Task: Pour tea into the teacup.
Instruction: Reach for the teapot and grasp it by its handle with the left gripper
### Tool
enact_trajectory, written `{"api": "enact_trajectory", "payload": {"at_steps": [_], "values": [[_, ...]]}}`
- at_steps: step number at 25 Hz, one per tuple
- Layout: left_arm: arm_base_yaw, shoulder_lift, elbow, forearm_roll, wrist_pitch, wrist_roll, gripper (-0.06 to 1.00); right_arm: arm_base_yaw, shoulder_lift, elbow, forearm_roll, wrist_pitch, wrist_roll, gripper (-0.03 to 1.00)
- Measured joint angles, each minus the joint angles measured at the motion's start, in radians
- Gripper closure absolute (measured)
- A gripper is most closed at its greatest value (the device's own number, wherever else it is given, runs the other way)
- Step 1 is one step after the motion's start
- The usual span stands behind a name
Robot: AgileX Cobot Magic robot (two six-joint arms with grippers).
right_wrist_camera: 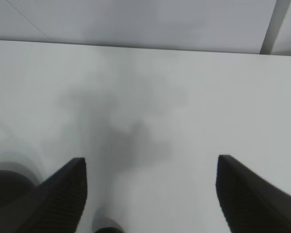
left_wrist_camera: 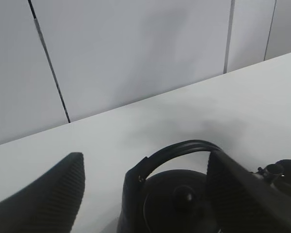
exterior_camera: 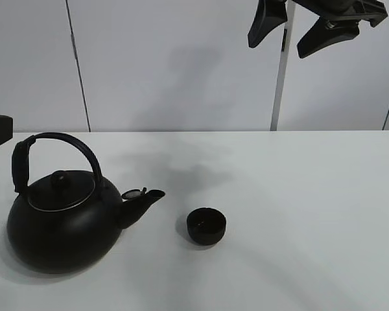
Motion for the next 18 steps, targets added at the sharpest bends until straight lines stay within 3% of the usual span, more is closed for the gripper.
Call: {"api": "enact_trajectory", "payload": {"at_steps": [6, 13, 18], "values": [[0.000, 0.091, 0.000, -0.041, -0.048, 0.023, 0.43, 0.000, 0.000, 0.000, 0.000, 0.002, 0.000, 0.45], [0.000, 0.351, 0.000, -0.075, -0.328, 0.024, 0.43, 0.000, 0.000, 0.000, 0.000, 0.007, 0.000, 0.45], [0.000, 0.490, -0.009, -0.085, -0.344, 0.023, 0.43, 0.000, 0.000, 0.000, 0.000, 0.053, 0.000, 0.45]]}}
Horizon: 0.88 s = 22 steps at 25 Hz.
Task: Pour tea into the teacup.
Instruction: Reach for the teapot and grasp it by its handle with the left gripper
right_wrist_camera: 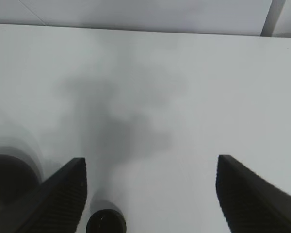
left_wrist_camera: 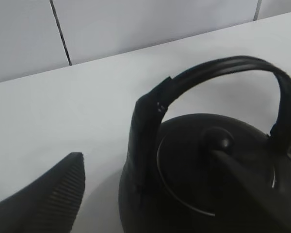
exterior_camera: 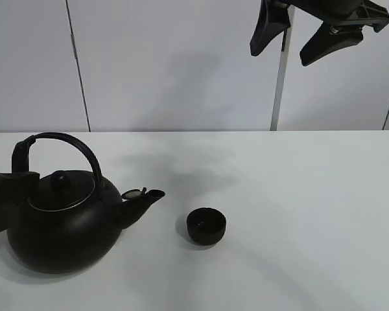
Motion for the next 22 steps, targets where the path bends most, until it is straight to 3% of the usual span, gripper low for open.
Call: {"api": "enact_trajectory", "payload": {"at_steps": [15, 22], "values": [[0.027, 0.013, -0.067, -0.025, -0.008, 0.000, 0.47, 0.000, 0.000, 0.002, 0.025, 0.030, 0.000, 0.45], [0.061, 0.014, -0.067, 0.022, -0.008, -0.005, 0.49, 0.000, 0.000, 0.002, 0.058, 0.053, 0.000, 0.45]]}}
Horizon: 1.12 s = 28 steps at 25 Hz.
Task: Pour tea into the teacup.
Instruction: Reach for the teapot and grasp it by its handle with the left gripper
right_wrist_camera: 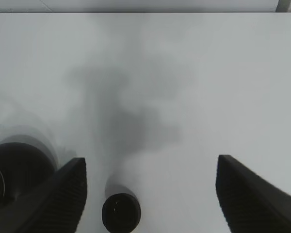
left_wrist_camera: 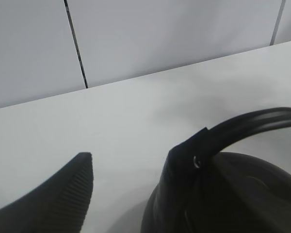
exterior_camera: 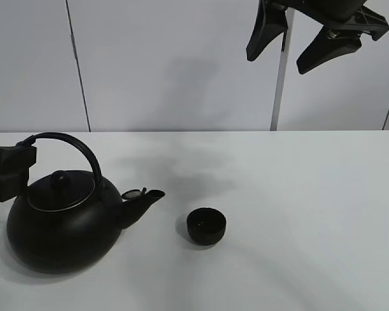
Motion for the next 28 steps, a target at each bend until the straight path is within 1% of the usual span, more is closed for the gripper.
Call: {"api": "enact_trajectory", "payload": {"at_steps": [4, 9, 16, 19, 21, 23, 24, 28], "values": [[0.000, 0.004, -0.012, 0.011, 0.005, 0.000, 0.49, 0.000, 0.000, 0.000, 0.002, 0.002, 0.000, 0.45], [0.000, 0.059, -0.046, 0.054, -0.004, -0.010, 0.49, 0.000, 0.000, 0.000, 0.002, 0.003, 0.000, 0.45], [0.000, 0.098, -0.047, 0.038, -0.005, -0.016, 0.50, 0.000, 0.000, 0.000, 0.002, 0.004, 0.000, 0.45], [0.000, 0.098, -0.047, 0.038, -0.006, -0.016, 0.58, 0.000, 0.000, 0.000, 0.002, 0.004, 0.000, 0.45], [0.000, 0.098, -0.047, 0.038, -0.006, -0.016, 0.69, 0.000, 0.000, 0.000, 0.002, 0.004, 0.000, 0.45], [0.000, 0.098, -0.048, 0.055, -0.006, -0.015, 0.80, 0.000, 0.000, 0.000, 0.002, 0.004, 0.000, 0.45], [0.000, 0.098, -0.050, 0.055, -0.004, -0.004, 0.83, 0.000, 0.000, 0.000, 0.002, 0.004, 0.000, 0.45], [0.000, 0.098, -0.056, 0.049, 0.002, 0.003, 0.83, 0.000, 0.000, 0.000, 0.002, 0.004, 0.000, 0.45]]}}
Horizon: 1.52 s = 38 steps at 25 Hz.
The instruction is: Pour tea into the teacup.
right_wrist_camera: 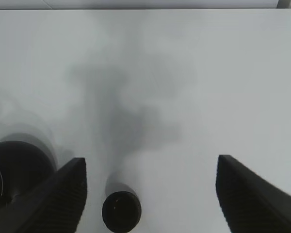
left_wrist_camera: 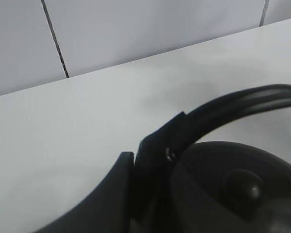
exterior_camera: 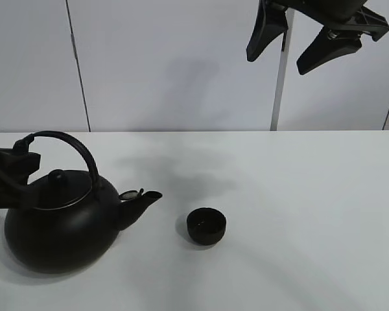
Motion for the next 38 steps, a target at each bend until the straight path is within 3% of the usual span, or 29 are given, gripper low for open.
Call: {"api": "enact_trajectory", "payload": {"at_steps": [7, 14, 19, 25, 34, 38], "values": [[0.000, -0.089, -0.026, 0.014, 0.122, 0.009, 0.83, 0.000, 0.000, 0.000, 0.001, 0.013, 0.000, 0.45], [0.000, -0.246, -0.098, 0.022, 0.153, 0.012, 0.83, 0.000, 0.000, 0.000, 0.001, 0.015, 0.000, 0.45], [-0.016, -0.269, -0.152, 0.014, 0.242, 0.012, 0.83, 0.000, 0.000, 0.000, 0.007, 0.015, 0.000, 0.45], [-0.127, -0.269, -0.160, -0.128, 0.331, 0.052, 0.83, 0.000, 0.000, 0.000, 0.034, 0.015, 0.000, 0.45], [-0.275, -0.269, -0.164, -0.421, 0.330, 0.161, 0.83, 0.000, 0.000, 0.000, 0.060, 0.024, 0.000, 0.45], [-0.294, -0.269, -0.164, -0.465, 0.330, 0.174, 0.83, 0.000, 0.000, 0.000, 0.062, 0.055, 0.000, 0.45]]}}
